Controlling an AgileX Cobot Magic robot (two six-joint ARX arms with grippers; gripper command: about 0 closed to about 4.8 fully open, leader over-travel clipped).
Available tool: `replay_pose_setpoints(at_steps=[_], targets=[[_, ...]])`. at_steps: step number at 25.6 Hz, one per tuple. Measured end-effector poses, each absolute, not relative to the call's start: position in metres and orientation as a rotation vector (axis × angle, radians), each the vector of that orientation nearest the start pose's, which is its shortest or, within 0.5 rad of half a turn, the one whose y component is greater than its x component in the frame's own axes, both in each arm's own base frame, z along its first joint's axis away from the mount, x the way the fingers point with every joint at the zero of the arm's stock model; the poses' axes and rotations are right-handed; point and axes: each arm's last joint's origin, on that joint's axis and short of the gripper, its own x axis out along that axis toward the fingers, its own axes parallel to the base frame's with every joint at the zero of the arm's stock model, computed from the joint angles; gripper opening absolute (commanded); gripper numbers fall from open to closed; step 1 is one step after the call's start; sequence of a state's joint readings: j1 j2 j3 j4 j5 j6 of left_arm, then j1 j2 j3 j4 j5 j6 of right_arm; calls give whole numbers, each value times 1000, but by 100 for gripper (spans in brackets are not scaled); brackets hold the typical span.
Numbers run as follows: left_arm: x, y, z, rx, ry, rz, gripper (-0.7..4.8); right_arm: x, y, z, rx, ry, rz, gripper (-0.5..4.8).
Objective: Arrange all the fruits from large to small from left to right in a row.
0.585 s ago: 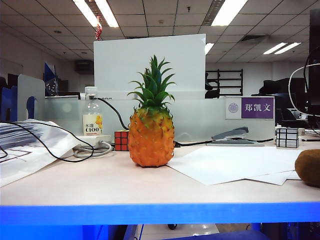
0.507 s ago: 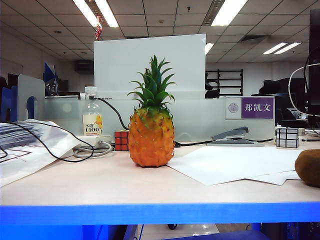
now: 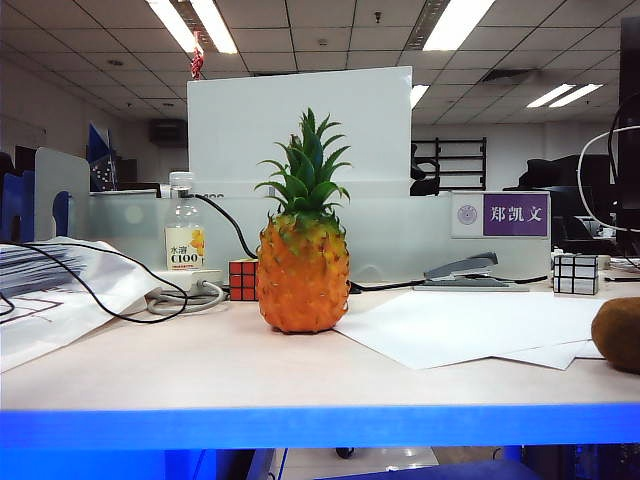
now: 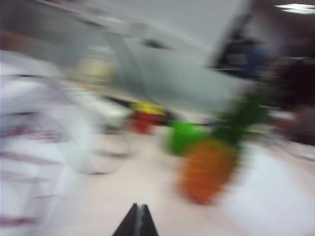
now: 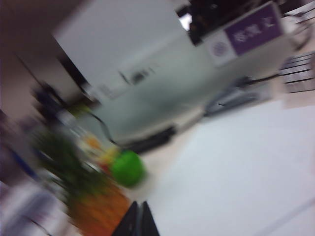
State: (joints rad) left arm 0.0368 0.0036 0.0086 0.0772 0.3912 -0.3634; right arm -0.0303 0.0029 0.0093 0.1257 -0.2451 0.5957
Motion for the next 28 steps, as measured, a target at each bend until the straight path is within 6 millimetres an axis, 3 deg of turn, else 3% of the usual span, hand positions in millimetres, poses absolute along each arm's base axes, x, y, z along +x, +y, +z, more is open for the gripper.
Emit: replay_pose_setpoints(at_steps=[3,8,10,12,13,14,16,17,20,25,28], targets=[[89,-17,181,-371,8,-741,-4,94,4,188,733,-137,292,-5],[85,-24,178,-437,113,-915,-4,92,6,194,741,-166,388,-4],[85,-27,178,-435,120,-950,-4,92,9,191,697,-97,467,34],[84,-30,178,-435,126,-978,-4,94,10,175,659,49,428,328],[83,-31,178,-435,128,-988,-4,95,10,167,636,121,402,437],[83,-33,178,-436,131,-1001,-4,95,10,157,581,205,376,443],[83,-34,178,-437,130,-1004,-4,94,10,155,484,206,378,447],[83,-34,178,-435,128,-1006,-4,95,9,158,457,176,385,479],[83,-35,178,-436,123,-991,-4,95,10,173,420,19,427,479],[84,-34,178,-441,114,-959,-3,99,26,190,428,-46,609,479],[84,-33,178,-445,104,-931,3,112,48,229,337,-75,725,479]])
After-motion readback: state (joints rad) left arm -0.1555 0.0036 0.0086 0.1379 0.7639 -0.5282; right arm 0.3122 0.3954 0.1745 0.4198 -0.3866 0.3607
